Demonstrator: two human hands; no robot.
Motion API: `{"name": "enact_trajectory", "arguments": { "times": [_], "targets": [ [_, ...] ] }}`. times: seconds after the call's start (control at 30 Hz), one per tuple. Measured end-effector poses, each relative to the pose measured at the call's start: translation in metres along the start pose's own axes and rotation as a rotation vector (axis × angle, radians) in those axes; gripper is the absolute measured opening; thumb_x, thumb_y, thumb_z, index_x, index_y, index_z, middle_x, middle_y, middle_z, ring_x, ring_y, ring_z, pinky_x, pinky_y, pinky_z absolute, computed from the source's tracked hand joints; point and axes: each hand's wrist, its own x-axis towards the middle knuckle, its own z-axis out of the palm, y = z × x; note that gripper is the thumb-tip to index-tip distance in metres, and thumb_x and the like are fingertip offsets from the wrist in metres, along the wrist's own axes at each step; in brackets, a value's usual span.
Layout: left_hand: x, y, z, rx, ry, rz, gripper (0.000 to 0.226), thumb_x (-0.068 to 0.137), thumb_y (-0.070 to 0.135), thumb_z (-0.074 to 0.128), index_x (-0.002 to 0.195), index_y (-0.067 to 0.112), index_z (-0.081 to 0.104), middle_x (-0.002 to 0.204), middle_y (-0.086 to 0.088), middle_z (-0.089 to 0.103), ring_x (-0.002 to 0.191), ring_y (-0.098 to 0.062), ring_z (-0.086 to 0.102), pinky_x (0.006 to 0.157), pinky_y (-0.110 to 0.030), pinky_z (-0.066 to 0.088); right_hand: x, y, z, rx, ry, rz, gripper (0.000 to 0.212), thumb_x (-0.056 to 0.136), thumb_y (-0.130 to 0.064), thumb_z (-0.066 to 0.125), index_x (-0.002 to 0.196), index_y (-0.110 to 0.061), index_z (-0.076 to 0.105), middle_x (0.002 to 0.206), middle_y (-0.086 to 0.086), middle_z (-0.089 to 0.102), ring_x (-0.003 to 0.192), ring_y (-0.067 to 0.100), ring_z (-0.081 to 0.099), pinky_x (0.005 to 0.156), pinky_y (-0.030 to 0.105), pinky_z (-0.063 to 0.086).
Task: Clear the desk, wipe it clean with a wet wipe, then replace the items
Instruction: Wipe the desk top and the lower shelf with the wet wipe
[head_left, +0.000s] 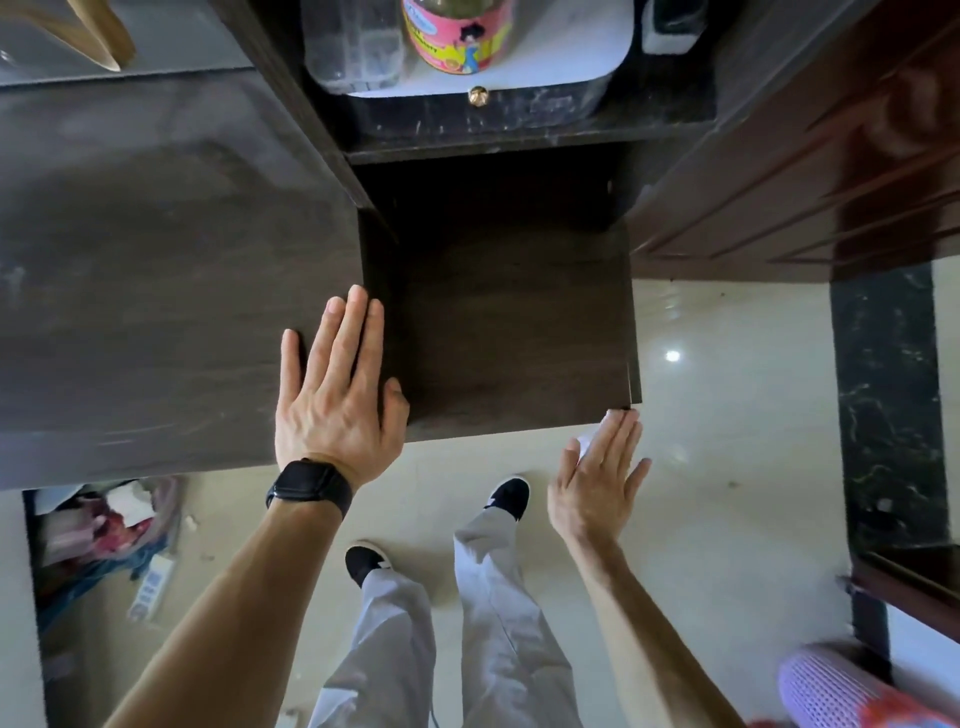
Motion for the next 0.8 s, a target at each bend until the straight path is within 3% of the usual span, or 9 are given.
{"name": "enact_trajectory", "arguments": {
  "times": [0.17,0.27,0.33,0.4,0.43,0.5,0.6,0.67,0.8],
  "targets": [
    [0.002,0.002,-0.001,-0.008,0.011,0.01,0.071,0.09,0.032,0.037,0.156,0.014,0.019,0.165,-0.002,0.01,0.152,-0.019,0.008,0.123,-0.049,0.004,0.038,-0.008,-0.01,0.239,0.033,0.161,0.067,0.103,-0.041,0.012,0.154,0.002,0.009,0.164,0.019,0.008,0.152,0.029,0.009,0.119,0.053,0.022],
    [0.001,0.003,-0.001,-0.002,0.013,0.008,0.071,0.091,0.032,0.036,0.156,0.013,0.018,0.165,-0.002,0.01,0.152,-0.019,0.007,0.123,-0.051,0.005,0.038,-0.005,-0.001,0.498,0.077,0.142,0.062,0.105,-0.026,0.03,0.155,0.0,0.004,0.165,0.013,-0.003,0.15,0.018,0.014,0.117,0.027,0.019],
    [0.001,0.003,0.0,0.002,0.018,0.014,0.071,0.09,0.032,0.036,0.156,0.013,0.019,0.165,-0.002,0.011,0.152,-0.02,0.008,0.122,-0.051,0.007,0.039,-0.008,0.007,0.893,0.106,0.422,0.069,0.099,-0.009,0.049,0.157,-0.007,0.011,0.16,0.014,0.021,0.133,0.015,0.038,0.111,0.019,0.032],
    [0.001,0.004,0.001,0.007,0.024,0.016,0.071,0.09,0.032,0.036,0.156,0.013,0.019,0.165,-0.002,0.011,0.152,-0.02,0.008,0.122,-0.051,0.007,0.043,-0.014,0.008,1.289,0.116,0.801,0.049,0.092,-0.002,0.055,0.14,-0.003,0.047,0.114,0.012,0.059,0.092,0.022,0.053,0.092,0.031,0.05],
    [0.0,0.004,0.001,0.011,0.029,0.015,0.071,0.09,0.032,0.037,0.156,0.013,0.019,0.165,-0.002,0.011,0.152,-0.02,0.008,0.122,-0.05,0.006,0.044,-0.016,0.008,1.37,0.175,0.887,0.03,0.09,0.001,0.055,0.119,0.001,0.063,0.093,0.007,0.061,0.079,0.02,0.052,0.083,0.032,0.051],
    [0.0,0.004,0.002,0.014,0.039,0.015,0.071,0.09,0.032,0.037,0.156,0.013,0.019,0.165,-0.002,0.011,0.152,-0.02,0.009,0.122,-0.05,0.007,0.045,-0.017,0.01,1.306,0.189,0.928,0.014,0.088,-0.002,0.059,0.094,-0.008,0.07,0.081,-0.001,0.062,0.07,0.015,0.055,0.076,0.03,0.051],
    [0.001,0.003,0.003,0.016,0.039,0.018,0.07,0.091,0.032,0.036,0.156,0.013,0.019,0.165,-0.002,0.012,0.152,-0.02,0.009,0.122,-0.05,0.006,0.048,-0.013,0.004,1.268,0.085,0.877,0.032,0.082,-0.009,0.067,0.11,-0.021,0.057,0.101,-0.002,0.05,0.086,0.019,0.05,0.084,0.031,0.042],
    [0.002,0.002,0.002,0.013,0.032,0.019,0.07,0.091,0.032,0.036,0.156,0.014,0.019,0.165,-0.002,0.012,0.152,-0.02,0.008,0.122,-0.051,0.007,0.053,-0.004,-0.005,1.194,0.108,0.938,0.053,0.081,-0.007,0.071,0.131,-0.009,0.054,0.111,-0.005,0.053,0.095,0.015,0.052,0.086,0.025,0.039],
    [0.0,0.004,0.001,-0.006,0.015,0.017,0.07,0.091,0.032,0.035,0.156,0.014,0.018,0.165,-0.002,0.012,0.152,-0.021,0.008,0.122,-0.052,0.007,0.05,0.007,-0.054,1.051,0.298,0.734,0.029,0.085,-0.016,0.065,0.114,-0.011,0.064,0.094,-0.001,0.068,0.089,0.015,0.066,0.081,0.027,0.051]
  ]
}}
